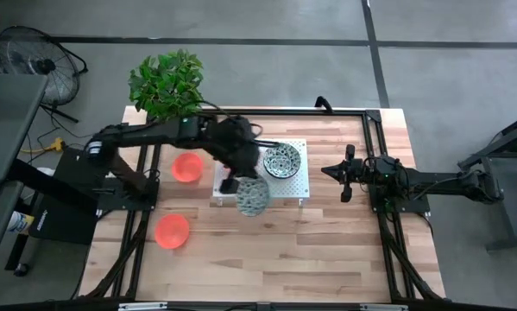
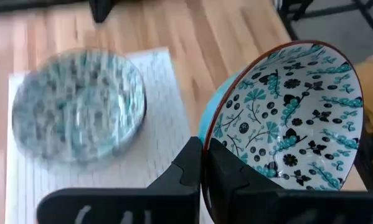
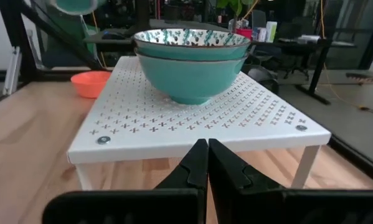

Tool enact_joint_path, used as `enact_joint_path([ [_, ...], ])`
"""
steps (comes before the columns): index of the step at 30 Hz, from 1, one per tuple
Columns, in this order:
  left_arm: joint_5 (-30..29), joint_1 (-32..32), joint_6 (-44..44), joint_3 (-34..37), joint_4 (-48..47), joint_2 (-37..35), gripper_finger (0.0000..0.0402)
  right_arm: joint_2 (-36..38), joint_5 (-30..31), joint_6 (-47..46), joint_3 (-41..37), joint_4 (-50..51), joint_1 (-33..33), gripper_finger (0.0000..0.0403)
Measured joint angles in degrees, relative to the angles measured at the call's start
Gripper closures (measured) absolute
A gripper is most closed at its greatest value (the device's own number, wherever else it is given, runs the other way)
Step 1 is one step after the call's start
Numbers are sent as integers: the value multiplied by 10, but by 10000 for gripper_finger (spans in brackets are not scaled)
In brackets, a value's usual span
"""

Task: Pick & Place Mini bowls
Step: Stack the blue patterned bowl on the blue patterned bowls on the shelf

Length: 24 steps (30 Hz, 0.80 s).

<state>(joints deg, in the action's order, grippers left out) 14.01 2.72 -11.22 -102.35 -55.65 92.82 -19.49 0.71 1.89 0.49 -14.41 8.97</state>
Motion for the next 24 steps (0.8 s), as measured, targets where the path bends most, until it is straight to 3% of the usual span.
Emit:
enact_joint_path([
  [7,-20,-11,-47,-138,-144,64,401,-2,0,-39,0,-19,0,402],
  [10,-13,-20,-51,-169,-156,80,401,-4,-17,-128,0,-31,0,402],
  [16,-20,-32,-51,-183,-186,85,401,-4,-92,-281,0,-47,0,402],
  [20,-22,-49,-66,-180,-232,87,401,-8,-189,-272,9,-49,-5,402],
  [24,-17,-60,-68,-181,-231,87,401,-35,-201,-249,70,-9,-47,402],
])
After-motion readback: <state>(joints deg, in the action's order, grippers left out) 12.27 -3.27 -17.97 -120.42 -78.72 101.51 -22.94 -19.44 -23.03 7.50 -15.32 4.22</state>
